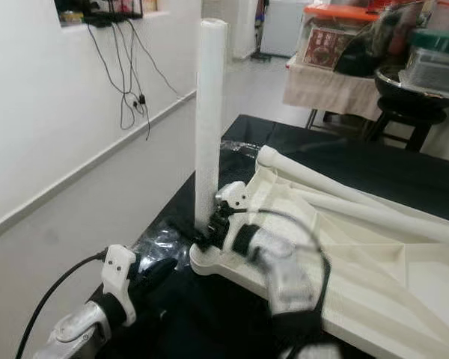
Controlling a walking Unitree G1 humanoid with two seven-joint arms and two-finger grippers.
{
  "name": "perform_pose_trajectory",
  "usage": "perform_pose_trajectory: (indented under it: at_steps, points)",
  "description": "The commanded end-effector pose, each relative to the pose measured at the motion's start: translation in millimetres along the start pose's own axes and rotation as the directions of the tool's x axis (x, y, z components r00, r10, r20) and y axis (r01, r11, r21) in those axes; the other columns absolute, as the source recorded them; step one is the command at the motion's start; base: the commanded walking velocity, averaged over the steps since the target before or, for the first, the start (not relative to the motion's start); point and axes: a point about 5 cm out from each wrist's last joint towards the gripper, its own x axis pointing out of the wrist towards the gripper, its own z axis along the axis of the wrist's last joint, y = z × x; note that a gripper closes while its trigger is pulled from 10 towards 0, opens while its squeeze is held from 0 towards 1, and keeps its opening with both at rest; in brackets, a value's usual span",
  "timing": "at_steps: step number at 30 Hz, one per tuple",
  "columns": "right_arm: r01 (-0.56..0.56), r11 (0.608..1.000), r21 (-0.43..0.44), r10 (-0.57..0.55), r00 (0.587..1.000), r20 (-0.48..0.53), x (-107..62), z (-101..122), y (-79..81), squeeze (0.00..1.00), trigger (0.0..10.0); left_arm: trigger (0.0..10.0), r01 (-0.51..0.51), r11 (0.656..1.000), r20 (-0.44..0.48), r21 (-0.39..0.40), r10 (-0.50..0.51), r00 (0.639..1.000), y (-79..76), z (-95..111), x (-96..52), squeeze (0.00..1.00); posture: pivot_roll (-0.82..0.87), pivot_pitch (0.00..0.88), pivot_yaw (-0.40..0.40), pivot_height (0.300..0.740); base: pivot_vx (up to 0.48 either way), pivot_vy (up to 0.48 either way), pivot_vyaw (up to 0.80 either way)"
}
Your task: Building children table
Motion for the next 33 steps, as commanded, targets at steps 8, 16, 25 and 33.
perform_pose_trajectory:
  at_steps: [8,16,25,33]
  points:
    - [-0.149,0.985,0.085,0.150,0.989,-0.006,4.7,-4,-16.8,0.00,10.0,10.0,-0.004,1.000,-0.010,0.001,0.004,1.000,-1.2,-3,2.2,0.00,0.07,0.000,-0.083,0.740,0.000,0.000,0.00]
    - [-0.175,0.973,0.151,0.178,0.984,-0.008,2.5,-11,-22.0,0.00,0.0,10.0,-0.004,1.000,-0.011,0.003,0.004,1.000,-2.7,-2,2.4,0.00,0.08,0.000,-0.083,0.740,0.000,0.000,0.00]
    - [-0.018,0.994,0.112,0.024,0.998,-0.050,-19.4,-36,-15.4,0.00,0.0,10.0,-0.004,1.000,-0.008,0.000,0.004,1.000,-3.5,-1,0.8,0.00,0.07,0.000,-0.095,0.740,0.000,0.000,0.00]
    - [0.491,0.867,-0.087,-0.494,0.823,-0.281,-21.6,-57,55.9,0.00,0.0,10.0,-0.012,1.000,-0.010,0.002,0.012,1.000,1.6,0,-5.0,0.00,0.02,0.000,-0.066,0.740,0.000,0.000,0.00]
